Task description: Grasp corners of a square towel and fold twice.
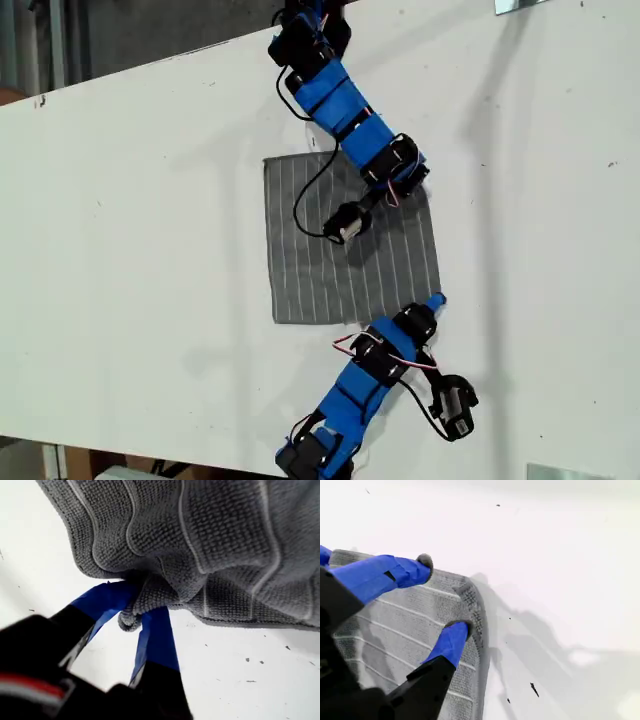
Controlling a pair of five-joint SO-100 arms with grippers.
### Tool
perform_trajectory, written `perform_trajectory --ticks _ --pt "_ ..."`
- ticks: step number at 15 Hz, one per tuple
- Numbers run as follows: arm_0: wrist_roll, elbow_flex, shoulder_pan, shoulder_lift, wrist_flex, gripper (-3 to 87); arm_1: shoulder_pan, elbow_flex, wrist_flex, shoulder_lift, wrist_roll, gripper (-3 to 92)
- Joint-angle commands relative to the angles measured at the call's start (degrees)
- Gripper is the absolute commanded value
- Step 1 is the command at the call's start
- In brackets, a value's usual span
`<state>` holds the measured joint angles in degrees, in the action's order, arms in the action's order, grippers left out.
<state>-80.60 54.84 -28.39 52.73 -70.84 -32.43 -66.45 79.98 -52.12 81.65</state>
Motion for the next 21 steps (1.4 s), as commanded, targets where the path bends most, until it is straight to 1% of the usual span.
perform_trajectory --ticks 1,4,7,9,11,12,14,15,17,18,19,21 --pt "0.0 -1.6 0.6 -1.4 1.4 22.6 -0.5 1.2 -0.7 0.4 0.3 -0.1" --pt "-3.0 -1.4 1.5 -4.9 -0.2 23.6 -1.4 1.7 -0.3 0.3 0.9 -0.1" --pt "-3.7 -1.1 2.1 -4.9 -2.5 24.0 -1.5 1.7 -0.5 0.3 1.1 -0.1" --pt "-3.2 0.1 3.8 -8.4 -1.3 23.1 -1.7 2.2 -0.5 0.3 1.1 -0.1" --pt "-6.4 -0.4 4.7 -13.4 -0.2 2.1 -2.2 2.6 0.1 0.1 1.6 -0.1" --pt "-7.9 -0.4 4.5 -13.7 -0.2 0.1 -2.5 2.6 0.5 -0.1 2.2 -0.1" --pt "-9.8 -0.6 3.8 -13.2 -1.2 0.1 -3.0 2.6 0.8 -0.6 3.1 -0.1" --pt "-11.5 -1.0 3.3 -12.1 -3.0 0.1 -3.3 2.8 1.1 -1.2 3.7 -0.1" --pt "-15.6 -1.1 2.8 -7.4 -9.2 0.1 -4.0 3.1 2.7 -3.8 6.0 -0.1" --pt "-16.0 -1.6 2.0 -5.1 -12.5 0.1 -4.3 3.1 4.0 -5.3 7.5 -0.1" --pt "-17.6 -1.8 0.2 -2.8 -15.6 0.1 -4.6 3.5 5.6 -6.4 8.7 -0.1" --pt "-21.0 -2.5 -3.0 1.5 -19.3 0.1 -4.7 4.4 6.9 -8.6 9.0 -0.1"
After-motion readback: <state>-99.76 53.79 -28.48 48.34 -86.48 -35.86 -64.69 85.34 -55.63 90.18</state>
